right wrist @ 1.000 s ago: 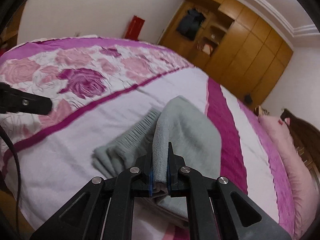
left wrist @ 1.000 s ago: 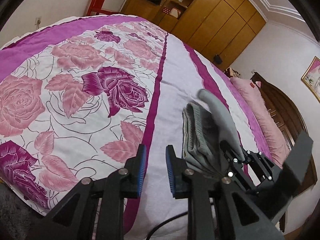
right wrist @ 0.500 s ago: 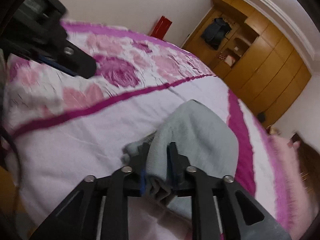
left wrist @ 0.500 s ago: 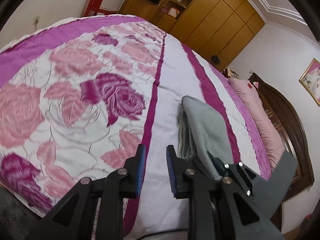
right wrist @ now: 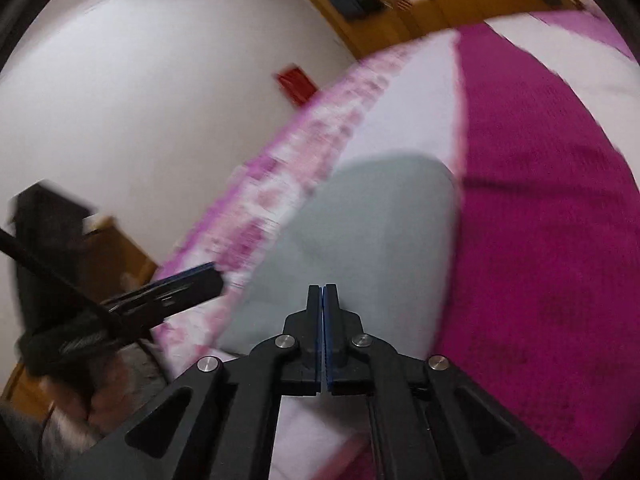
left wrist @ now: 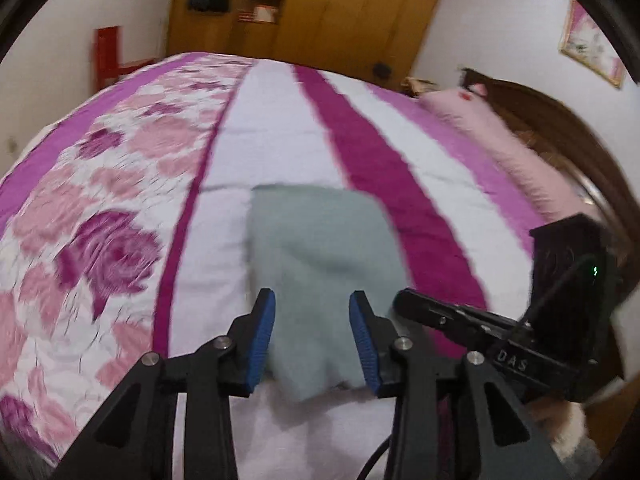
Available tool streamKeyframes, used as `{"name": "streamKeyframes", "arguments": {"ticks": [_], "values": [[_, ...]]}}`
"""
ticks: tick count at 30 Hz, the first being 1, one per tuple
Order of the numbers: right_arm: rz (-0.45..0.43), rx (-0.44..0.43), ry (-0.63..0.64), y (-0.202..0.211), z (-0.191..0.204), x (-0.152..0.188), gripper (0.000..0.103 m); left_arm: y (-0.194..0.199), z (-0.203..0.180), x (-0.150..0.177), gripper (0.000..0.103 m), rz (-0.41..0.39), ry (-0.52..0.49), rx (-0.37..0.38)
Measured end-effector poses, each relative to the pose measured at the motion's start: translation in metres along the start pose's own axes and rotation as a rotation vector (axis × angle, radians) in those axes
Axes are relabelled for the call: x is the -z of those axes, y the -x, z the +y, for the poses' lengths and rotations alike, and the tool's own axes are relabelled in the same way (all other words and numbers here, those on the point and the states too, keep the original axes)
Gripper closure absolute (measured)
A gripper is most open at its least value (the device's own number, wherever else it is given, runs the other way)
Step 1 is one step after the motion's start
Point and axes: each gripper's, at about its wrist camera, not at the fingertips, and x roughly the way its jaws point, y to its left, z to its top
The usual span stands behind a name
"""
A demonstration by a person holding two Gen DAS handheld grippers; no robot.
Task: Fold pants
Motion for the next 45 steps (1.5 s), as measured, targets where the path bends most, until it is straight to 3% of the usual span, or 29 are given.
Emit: {"name": "streamKeyframes", "arguments": {"ticks": [4,7,11,13,14,15,18,20,21,23,25,26,27,28,32,34,36,39,41,45], "values": [[-0.065,-0.024,-0.052,0.009,-0.008,0.010,0.102,-0.014,0.025,0.009,0.058,0.079,0.079,0.035],[-0.086,-0.010,-0.045,0.021,-0.009,0.019,0.102,-0.016,0.041,0.002,0.042,0.078,0.098,0.047],[-0.110,0.006,-0.059,0.036,-0.009,0.029,0.102,-0.043,0.056,-0.012,0.039,0.164,0.164,0.174],[-0.121,0.023,-0.059,0.041,-0.009,0.036,0.102,-0.047,0.060,-0.017,0.051,0.158,0.194,0.167],[-0.128,0.051,-0.053,0.047,-0.008,0.041,0.100,-0.046,0.062,-0.019,0.076,0.147,0.214,0.168],[-0.133,0.087,-0.041,0.049,-0.007,0.045,0.094,-0.045,0.063,-0.022,0.095,0.143,0.230,0.169],[-0.180,0.248,0.051,0.060,0.008,0.061,0.075,-0.041,0.056,-0.032,0.094,0.138,0.215,0.191],[-0.235,0.321,0.150,0.070,0.023,0.075,0.071,-0.040,0.052,-0.033,0.089,0.136,0.188,0.146],[-0.248,0.328,0.181,0.072,0.028,0.080,0.070,-0.043,0.052,-0.033,0.070,0.156,0.182,0.127],[-0.242,0.329,0.215,0.072,0.035,0.085,0.069,-0.053,0.057,-0.028,0.051,0.195,0.202,0.132],[-0.215,0.326,0.224,0.067,0.034,0.087,0.069,-0.057,0.062,-0.022,0.052,0.204,0.252,0.205],[-0.197,0.332,0.226,0.064,0.034,0.088,0.069,-0.059,0.065,-0.020,0.062,0.197,0.276,0.227],[-0.181,0.337,0.226,0.061,0.033,0.089,0.069,-0.059,0.067,-0.020,0.085,0.186,0.287,0.224],[-0.166,0.340,0.223,0.057,0.032,0.089,0.069,-0.059,0.068,-0.021,0.091,0.181,0.288,0.222],[-0.177,0.394,0.277,0.053,0.042,0.092,0.068,-0.051,0.064,-0.030,0.094,0.165,0.288,0.275],[-0.235,0.512,0.368,0.048,0.059,0.099,0.056,-0.045,0.060,-0.039,0.095,0.161,0.309,0.314],[-0.315,0.592,0.454,0.042,0.076,0.106,0.031,-0.035,0.049,-0.054,0.095,0.151,0.303,0.363],[-0.335,0.620,0.513,0.023,0.089,0.101,0.030,-0.020,0.027,-0.075,0.095,0.134,0.258,0.404],[-0.343,0.611,0.489,0.013,0.088,0.091,0.030,-0.014,0.012,-0.088,0.095,0.128,0.218,0.415],[-0.345,0.563,0.303,0.008,0.064,0.070,0.030,-0.009,-0.005,-0.103,0.095,0.118,0.160,0.410]]}}
